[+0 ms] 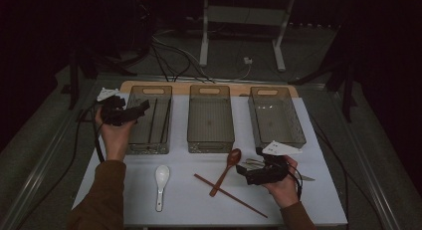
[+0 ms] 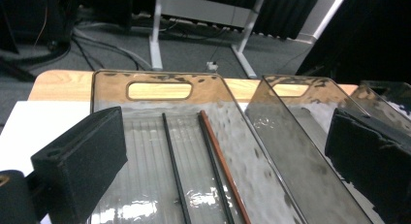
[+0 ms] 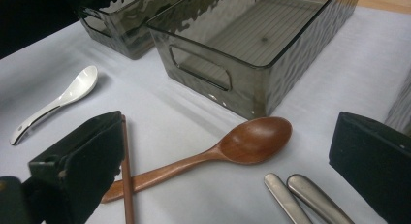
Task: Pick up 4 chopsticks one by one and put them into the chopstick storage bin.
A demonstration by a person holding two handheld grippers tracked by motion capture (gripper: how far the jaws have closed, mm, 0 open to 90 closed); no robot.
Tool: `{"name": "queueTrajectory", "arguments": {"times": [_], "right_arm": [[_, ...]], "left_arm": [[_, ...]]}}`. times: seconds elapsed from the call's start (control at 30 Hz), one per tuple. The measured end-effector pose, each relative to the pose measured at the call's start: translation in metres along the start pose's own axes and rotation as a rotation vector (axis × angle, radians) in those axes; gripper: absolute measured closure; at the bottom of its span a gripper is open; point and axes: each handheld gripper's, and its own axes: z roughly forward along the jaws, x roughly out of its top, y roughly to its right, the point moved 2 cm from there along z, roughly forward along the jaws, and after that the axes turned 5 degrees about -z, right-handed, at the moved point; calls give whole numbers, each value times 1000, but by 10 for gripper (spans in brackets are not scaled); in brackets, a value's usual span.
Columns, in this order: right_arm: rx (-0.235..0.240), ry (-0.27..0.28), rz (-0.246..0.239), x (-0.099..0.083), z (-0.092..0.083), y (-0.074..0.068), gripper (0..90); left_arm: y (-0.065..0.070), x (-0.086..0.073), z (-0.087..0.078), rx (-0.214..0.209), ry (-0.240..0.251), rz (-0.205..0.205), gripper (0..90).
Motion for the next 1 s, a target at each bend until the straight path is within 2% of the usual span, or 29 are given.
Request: {"name": "queueTrajectory", "arguments": {"times": [0.23, 0.5, 0.67, 1.0], "right_arm": [[5, -3, -7, 0, 1, -2, 0], [9, -6, -13, 0, 1, -2, 0], [14, -7, -16, -1, 0, -3, 0], [22, -26, -22, -5, 1, -5, 0]], "left_arm": [[8, -7, -10, -35, -2, 42, 6], [17, -13, -28, -65, 29, 95, 6], [20, -22, -41, -73, 39, 114, 6], [20, -48, -60, -79, 35, 118, 6]]}}
